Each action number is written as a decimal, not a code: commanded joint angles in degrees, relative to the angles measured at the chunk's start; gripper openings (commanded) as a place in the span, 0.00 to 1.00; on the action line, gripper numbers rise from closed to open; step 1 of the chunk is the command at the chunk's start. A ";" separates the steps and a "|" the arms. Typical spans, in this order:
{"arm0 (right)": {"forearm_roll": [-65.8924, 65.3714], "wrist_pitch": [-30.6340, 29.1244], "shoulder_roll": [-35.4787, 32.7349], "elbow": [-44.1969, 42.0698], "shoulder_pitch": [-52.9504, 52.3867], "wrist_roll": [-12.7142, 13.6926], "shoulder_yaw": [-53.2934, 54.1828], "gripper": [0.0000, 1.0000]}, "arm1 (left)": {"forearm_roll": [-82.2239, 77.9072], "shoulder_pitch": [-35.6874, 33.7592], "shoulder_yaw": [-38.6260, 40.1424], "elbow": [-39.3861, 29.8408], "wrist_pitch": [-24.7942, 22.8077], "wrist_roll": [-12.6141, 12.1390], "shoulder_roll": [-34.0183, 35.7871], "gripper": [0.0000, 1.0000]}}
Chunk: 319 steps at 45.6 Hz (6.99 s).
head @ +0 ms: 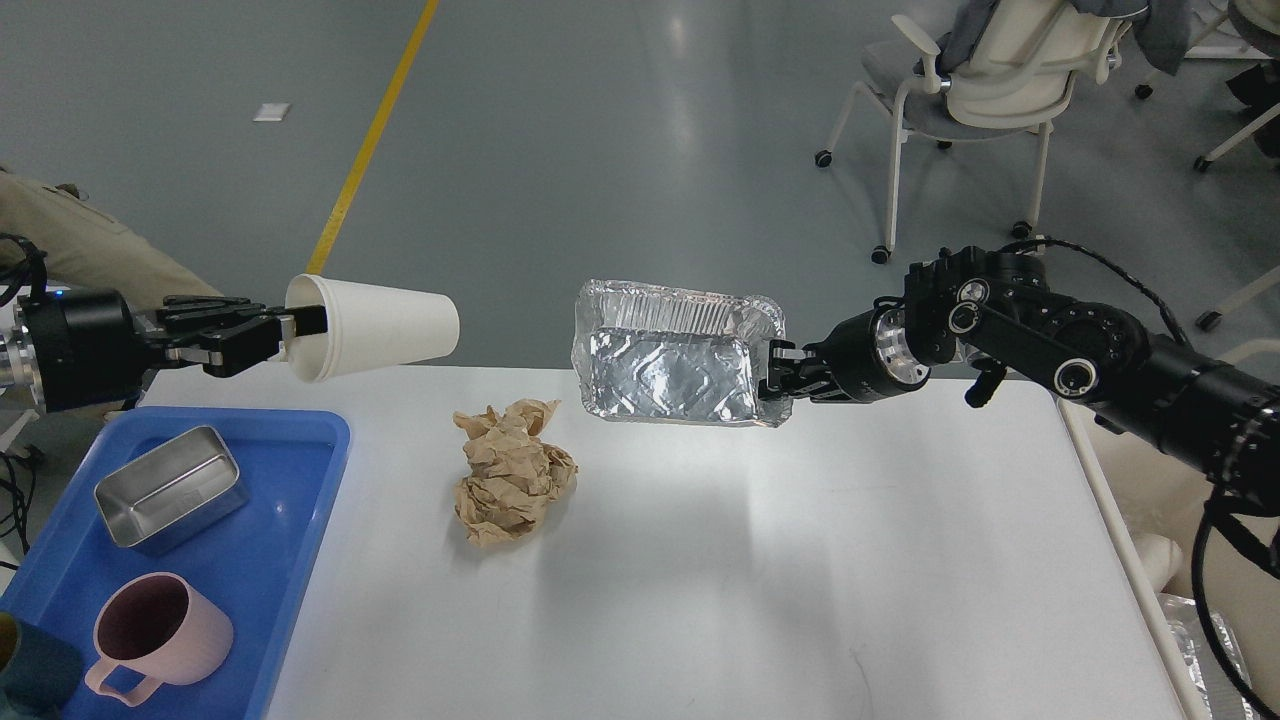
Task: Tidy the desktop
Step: 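Lift the white paper cup with the left gripper up high, then place the paper cup into the held foil tray and release, then withdraw the left gripper away from the foil tray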
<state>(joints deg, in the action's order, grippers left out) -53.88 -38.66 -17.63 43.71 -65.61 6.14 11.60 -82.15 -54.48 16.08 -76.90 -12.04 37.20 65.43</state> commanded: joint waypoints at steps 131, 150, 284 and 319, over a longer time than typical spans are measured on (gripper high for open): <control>0.09 0.08 -0.13 2.08 -1.53 -0.08 0.35 0.00 | -3.91 -39.92 -20.03 34.98 -17.85 -8.10 -53.57 0.93; 0.09 0.08 -0.65 2.08 -1.27 -0.08 0.35 0.00 | 17.99 -32.01 -16.35 34.19 -16.70 -21.02 -36.34 0.97; 0.09 1.22 -1.36 3.40 0.05 0.01 0.35 0.00 | -13.82 38.58 47.65 -1.32 -20.56 -15.75 2.96 0.97; 0.09 1.57 -1.53 5.16 0.05 -0.08 0.79 0.00 | -38.61 -6.60 0.54 10.54 -23.47 -17.60 -24.55 0.97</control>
<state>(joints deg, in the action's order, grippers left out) -53.79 -37.09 -19.13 48.77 -65.57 6.13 12.40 -118.56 -58.94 19.92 -68.13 -35.80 19.62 45.07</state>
